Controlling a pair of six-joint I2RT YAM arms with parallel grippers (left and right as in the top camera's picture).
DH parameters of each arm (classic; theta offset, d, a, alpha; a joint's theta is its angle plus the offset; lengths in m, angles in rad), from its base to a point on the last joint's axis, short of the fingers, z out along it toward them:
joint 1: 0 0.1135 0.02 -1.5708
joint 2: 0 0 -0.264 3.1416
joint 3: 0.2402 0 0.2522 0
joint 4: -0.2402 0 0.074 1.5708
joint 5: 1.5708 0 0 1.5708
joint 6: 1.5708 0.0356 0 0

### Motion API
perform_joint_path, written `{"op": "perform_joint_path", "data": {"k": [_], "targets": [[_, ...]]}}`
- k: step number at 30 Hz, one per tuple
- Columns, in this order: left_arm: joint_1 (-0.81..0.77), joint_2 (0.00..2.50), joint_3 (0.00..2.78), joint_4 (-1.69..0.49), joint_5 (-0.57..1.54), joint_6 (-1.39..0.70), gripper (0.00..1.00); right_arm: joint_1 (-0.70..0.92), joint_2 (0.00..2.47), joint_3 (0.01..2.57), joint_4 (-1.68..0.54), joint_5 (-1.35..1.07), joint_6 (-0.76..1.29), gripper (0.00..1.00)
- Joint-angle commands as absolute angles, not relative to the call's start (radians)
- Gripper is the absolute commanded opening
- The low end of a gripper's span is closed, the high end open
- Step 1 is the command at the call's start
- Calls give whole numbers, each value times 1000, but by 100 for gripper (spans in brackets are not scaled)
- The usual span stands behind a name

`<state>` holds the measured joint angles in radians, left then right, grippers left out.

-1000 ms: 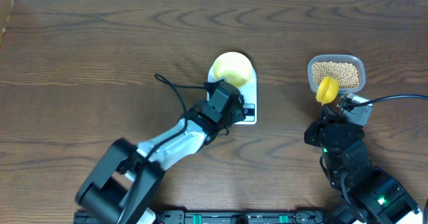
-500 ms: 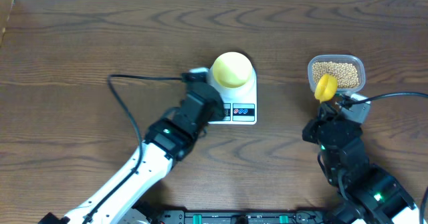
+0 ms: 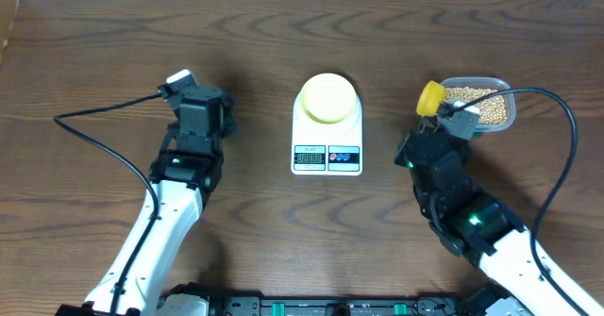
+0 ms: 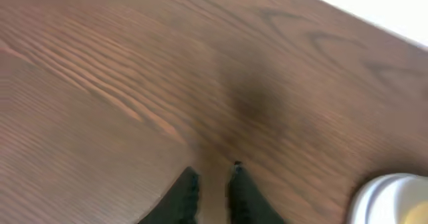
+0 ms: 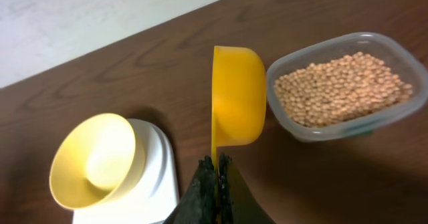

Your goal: Scoop item into bowl and weigh 50g on scale

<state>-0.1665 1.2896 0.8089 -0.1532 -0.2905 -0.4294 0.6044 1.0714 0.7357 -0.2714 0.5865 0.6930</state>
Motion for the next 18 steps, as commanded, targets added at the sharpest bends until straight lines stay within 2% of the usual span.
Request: {"op": "perform_joint_path", "data": {"k": [1,10,14,18], "targets": [[-150,1298,820,-152,-308,-277,24,563,1100,740,-230,532,753,1],[-151,1351,819,-129,-308,-263,27,458,1103,740,-218,276,755,1],[-151,1365,819,-125,-307,-263,27,452,1103,740,-231,-25,720,1],[-152,1365,819,-129,-271,-266,28,453,1103,740,-280,-226,717,1]]}}
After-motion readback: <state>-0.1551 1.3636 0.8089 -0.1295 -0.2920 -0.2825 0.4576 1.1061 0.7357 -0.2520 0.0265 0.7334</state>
